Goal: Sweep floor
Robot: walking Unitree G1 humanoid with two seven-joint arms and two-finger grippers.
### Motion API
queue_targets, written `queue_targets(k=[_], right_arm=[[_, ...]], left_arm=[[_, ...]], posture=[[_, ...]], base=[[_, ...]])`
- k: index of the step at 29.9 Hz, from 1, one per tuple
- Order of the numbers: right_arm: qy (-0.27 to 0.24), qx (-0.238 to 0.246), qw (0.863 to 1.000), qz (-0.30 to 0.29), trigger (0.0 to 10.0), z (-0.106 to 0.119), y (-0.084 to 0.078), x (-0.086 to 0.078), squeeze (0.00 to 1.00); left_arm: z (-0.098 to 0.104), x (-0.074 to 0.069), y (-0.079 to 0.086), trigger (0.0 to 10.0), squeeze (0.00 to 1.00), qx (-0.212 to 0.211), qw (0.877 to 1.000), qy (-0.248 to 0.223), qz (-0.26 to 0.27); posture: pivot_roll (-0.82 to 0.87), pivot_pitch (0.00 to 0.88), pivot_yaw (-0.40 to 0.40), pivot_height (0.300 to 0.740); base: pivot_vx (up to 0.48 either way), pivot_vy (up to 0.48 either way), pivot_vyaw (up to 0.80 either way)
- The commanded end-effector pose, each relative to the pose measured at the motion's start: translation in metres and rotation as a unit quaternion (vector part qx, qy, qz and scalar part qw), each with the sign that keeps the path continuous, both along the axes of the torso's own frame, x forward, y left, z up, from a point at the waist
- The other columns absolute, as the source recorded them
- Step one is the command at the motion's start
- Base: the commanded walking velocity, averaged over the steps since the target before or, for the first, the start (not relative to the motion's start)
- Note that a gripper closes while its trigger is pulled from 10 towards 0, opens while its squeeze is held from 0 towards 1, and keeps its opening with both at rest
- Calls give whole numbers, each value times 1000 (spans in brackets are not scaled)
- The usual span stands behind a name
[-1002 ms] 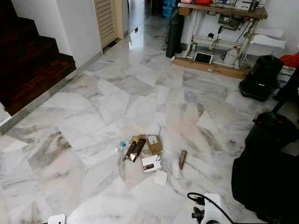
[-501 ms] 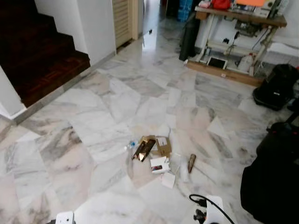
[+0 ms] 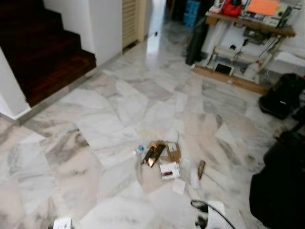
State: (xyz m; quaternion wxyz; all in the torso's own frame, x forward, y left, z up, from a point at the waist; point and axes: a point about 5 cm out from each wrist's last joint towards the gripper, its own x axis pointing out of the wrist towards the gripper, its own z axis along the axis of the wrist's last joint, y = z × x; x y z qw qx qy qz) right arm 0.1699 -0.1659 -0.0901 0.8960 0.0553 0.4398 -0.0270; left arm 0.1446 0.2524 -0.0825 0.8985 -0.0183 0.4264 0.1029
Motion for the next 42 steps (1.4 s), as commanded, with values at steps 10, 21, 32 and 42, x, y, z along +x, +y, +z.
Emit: queue_targets(k=[10,21,32,42], right_arm=[[11,14,1000,-17,10000,-2,3,-2,0],[-24,7,999,-31,10000,5,-4,10,0],[-50,-63,997,-21,10000,15,-26,24,0],[-49,-54,997,-37,10000,16,-23,27,0]], left_arm=[[5,9,1,10000,0,6,1000,-19,-8],[8,16,-4,10000,0,5,999,-40,-25],[14,33,-15,10000,0,4,994,-63,-86],[14,34,-13,10000,0,4,996,-64,-67]], posture=[[6,0,-44,740],[4,0,-49,740],[2,0,-52,740],[5,0,-51,740]], base=[[0,378,-240],[0,276,0],[0,0,0],[0,0,-469]])
